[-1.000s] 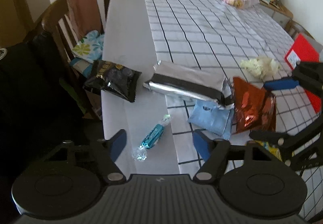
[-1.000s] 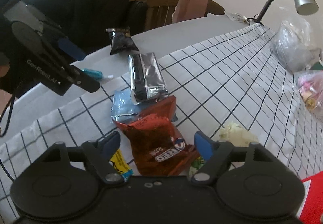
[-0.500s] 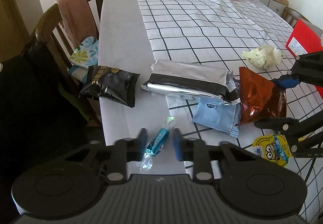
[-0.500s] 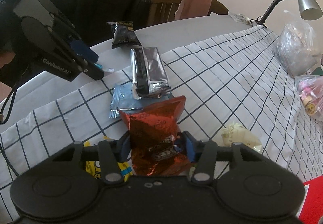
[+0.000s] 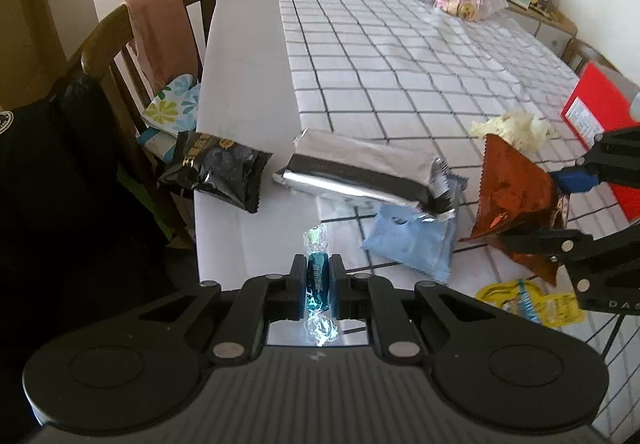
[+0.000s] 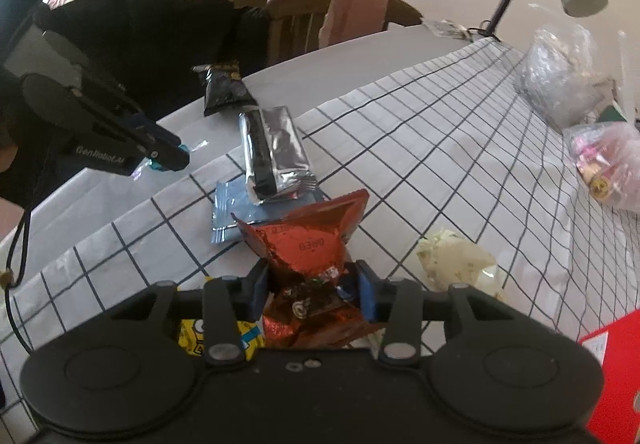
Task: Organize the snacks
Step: 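Carry the Oreo bag and teal candy stick over the red cardboard box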
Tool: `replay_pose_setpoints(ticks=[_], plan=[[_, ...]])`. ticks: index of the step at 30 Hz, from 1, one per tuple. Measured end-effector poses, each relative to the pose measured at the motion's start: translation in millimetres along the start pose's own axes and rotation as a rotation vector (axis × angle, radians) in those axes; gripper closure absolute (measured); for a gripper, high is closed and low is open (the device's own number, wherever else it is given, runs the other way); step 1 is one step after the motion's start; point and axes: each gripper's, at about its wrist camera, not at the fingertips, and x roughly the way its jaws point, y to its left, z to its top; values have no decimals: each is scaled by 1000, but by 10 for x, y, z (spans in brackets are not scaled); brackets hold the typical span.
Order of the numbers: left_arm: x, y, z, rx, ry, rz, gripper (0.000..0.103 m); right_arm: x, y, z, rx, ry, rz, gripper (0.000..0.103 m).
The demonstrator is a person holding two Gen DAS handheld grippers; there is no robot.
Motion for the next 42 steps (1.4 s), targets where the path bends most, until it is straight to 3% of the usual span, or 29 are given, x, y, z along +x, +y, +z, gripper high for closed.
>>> replay_pose_setpoints(ticks=[20, 32, 42], plan=[[-686, -695, 200, 3, -111, -62, 92, -970, -455, -325, 234, -101, -48, 62], [-840, -1663, 523, 77, -161, -117, 92, -1539, -1083, -737, 338, -156, -107, 62], [-752, -2603, 765, 146, -178, -178, 92, -1837, -1729, -1246, 406, -164, -159, 62]])
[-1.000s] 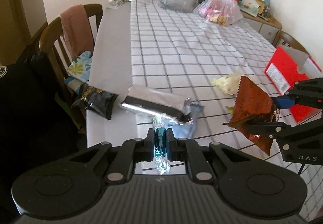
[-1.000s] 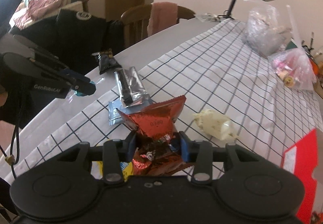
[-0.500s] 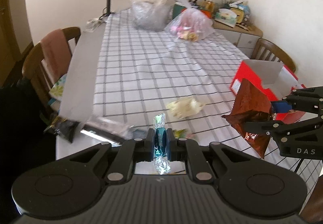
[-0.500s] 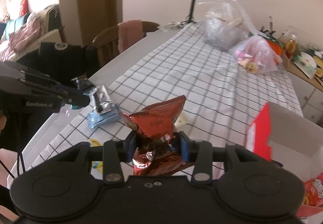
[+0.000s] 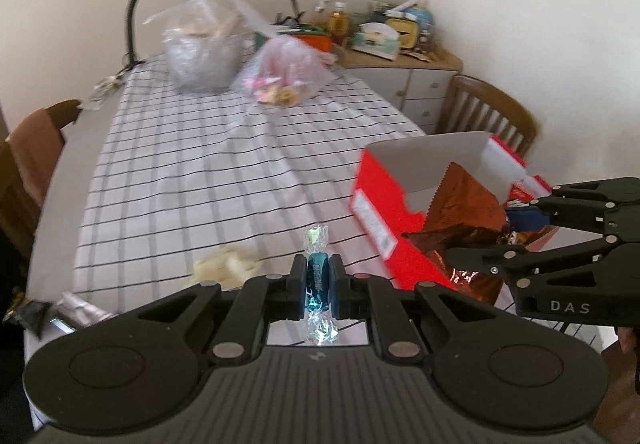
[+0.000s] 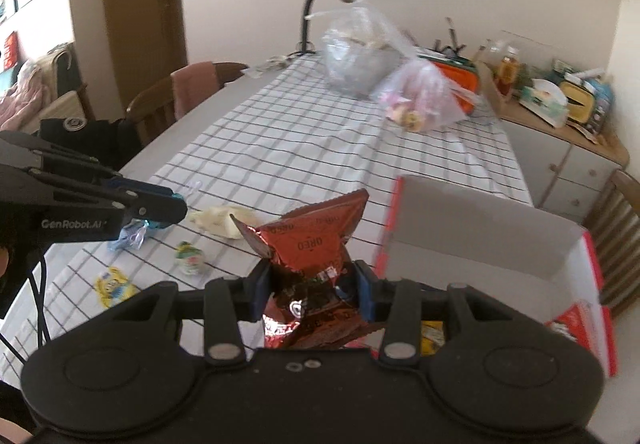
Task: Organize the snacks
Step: 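Carry the Oreo bag and teal candy stick over the red cardboard box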
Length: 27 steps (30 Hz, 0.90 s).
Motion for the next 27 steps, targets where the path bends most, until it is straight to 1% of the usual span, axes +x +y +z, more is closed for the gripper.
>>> replay_pose_setpoints(ticks=[8, 15, 21, 27], plan=[[317, -604, 221, 29, 7, -33, 92, -57, -674, -131, 42, 11, -42, 62], [658, -1061, 386, 47, 43, -43, 92, 48, -1223, -245, 80, 41, -73, 62], [1033, -1345, 499, 61, 102, -32, 92, 220, -1594, -294, 128, 78, -64, 63], [1386, -1526, 557, 72, 168, -24, 92, 452, -1812, -340, 162, 136, -42, 68]])
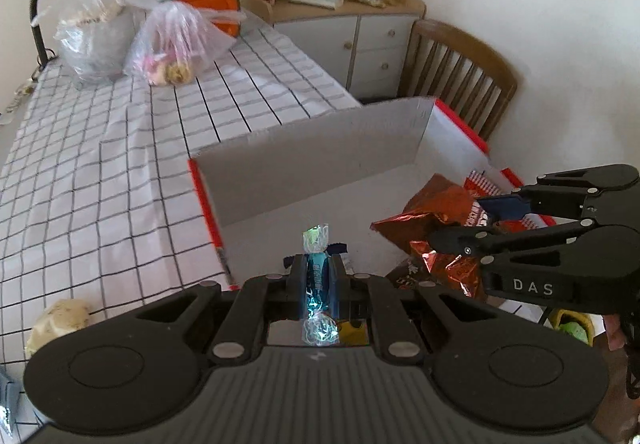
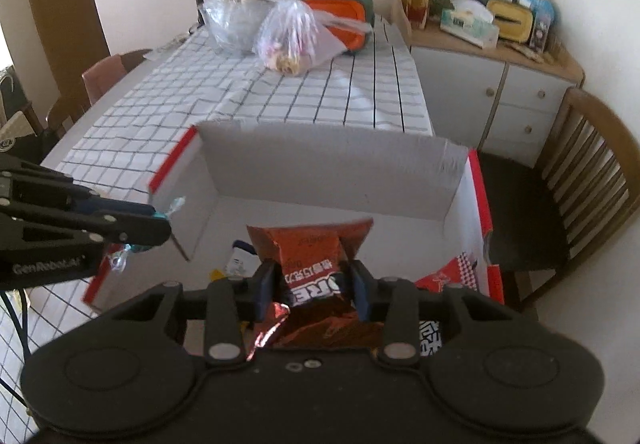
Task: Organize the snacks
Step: 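Open both tools to drop the Oreo bag and candy stick into the box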
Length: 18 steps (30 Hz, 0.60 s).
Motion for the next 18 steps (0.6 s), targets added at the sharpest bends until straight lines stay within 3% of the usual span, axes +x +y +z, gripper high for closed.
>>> replay_pose_setpoints(ticks=[9, 18], plan=[[425, -143, 17, 14, 121, 10, 92, 167, -135, -47, 6, 49, 40, 67], [616, -237, -20, 31, 180, 41, 92, 169, -159, -47, -11, 56, 56, 63]])
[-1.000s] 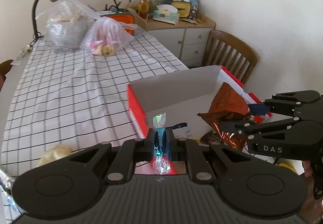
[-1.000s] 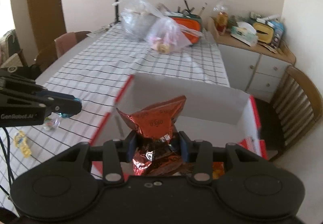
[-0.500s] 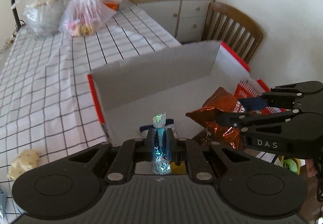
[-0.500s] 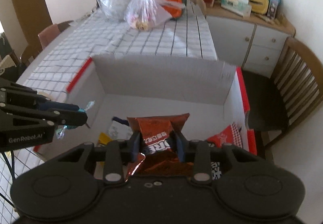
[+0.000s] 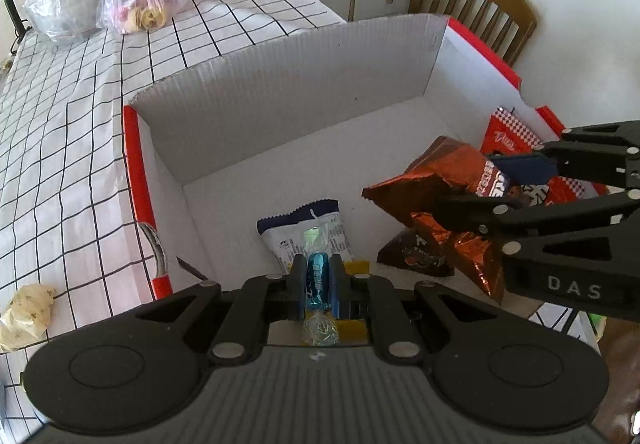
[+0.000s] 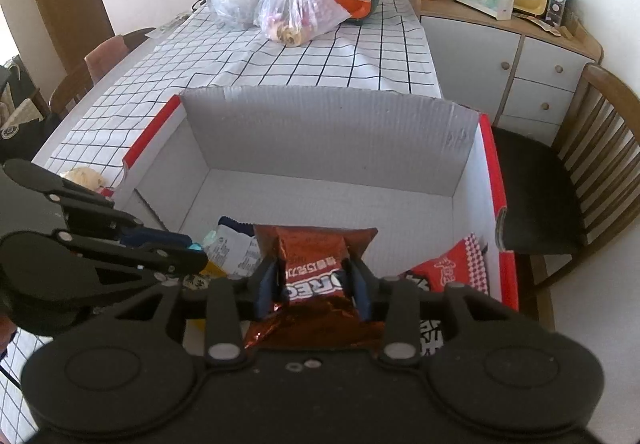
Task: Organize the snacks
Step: 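Open both tools to drop the Oreo bag and candy stick into the box, then move both open tools back to the snack pile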
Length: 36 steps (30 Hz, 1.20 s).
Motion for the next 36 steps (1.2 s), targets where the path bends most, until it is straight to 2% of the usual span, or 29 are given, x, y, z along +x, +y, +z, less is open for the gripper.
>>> replay_pose_setpoints(ticks=[8, 16, 24, 25, 26, 28, 32, 36], plan=[[-8, 18, -22, -10, -6, 21, 90, -23, 11, -10, -9, -7, -5, 52], [-220, 87, -69, -48, -70, -8, 75, -133, 81, -22, -23, -39, 2, 44], [-499, 141, -172, -83, -145, -33, 73, -384, 196, -50, -38, -93, 19, 39], [-537, 148, -184, -86, -156, -36, 69, -421, 214, -62, -40, -102, 22, 39], [-581, 158, -202, -90, -168, -38, 56, -454, 231, -66, -42, -108, 25, 37], [-677, 184, -248, -108, -200, -45, 38, -523, 260, -84, -44, -124, 28, 34], [-856, 221, -340, -123, -242, -55, 38, -658, 349, -112, -39, -150, 40, 26], [-1039, 272, -447, -130, -283, -53, 38, -783, 458, -138, -44, -181, 57, 23]])
